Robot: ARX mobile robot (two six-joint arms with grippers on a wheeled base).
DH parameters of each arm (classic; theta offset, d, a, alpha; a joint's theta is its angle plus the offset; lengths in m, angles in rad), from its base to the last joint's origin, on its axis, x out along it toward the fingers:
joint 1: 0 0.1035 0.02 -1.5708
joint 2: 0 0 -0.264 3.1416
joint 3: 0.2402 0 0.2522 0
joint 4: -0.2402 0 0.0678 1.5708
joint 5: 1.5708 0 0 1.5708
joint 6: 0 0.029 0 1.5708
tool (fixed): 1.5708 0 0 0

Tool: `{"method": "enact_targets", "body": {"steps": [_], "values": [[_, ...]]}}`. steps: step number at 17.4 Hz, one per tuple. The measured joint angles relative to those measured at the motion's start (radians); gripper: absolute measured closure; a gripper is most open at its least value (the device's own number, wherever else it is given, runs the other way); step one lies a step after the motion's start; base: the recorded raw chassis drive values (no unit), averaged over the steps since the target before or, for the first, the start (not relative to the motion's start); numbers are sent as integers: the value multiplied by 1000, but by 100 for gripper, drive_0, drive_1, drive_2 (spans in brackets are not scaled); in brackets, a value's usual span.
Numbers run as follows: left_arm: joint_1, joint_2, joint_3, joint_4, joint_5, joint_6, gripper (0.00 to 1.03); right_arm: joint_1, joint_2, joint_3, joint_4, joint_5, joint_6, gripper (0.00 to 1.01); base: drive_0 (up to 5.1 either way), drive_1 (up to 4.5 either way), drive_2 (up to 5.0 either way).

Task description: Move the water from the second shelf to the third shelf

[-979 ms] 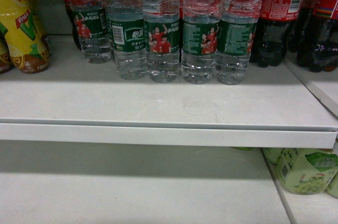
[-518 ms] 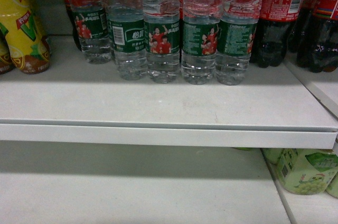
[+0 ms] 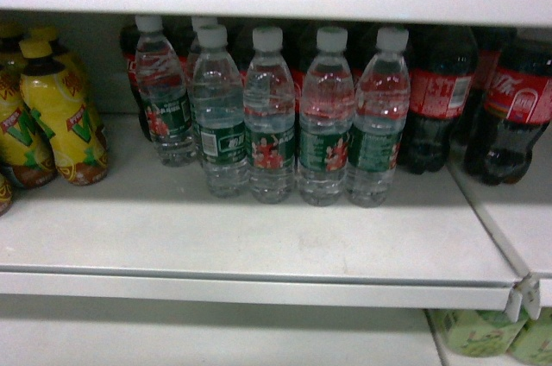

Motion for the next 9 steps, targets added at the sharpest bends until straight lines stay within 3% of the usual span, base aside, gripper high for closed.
{"method": "enact_targets", "body": {"steps": [9], "values": [[0,0,0,4,0,0,5,0,-1,3,6,0,0,59,0,0,0]]}}
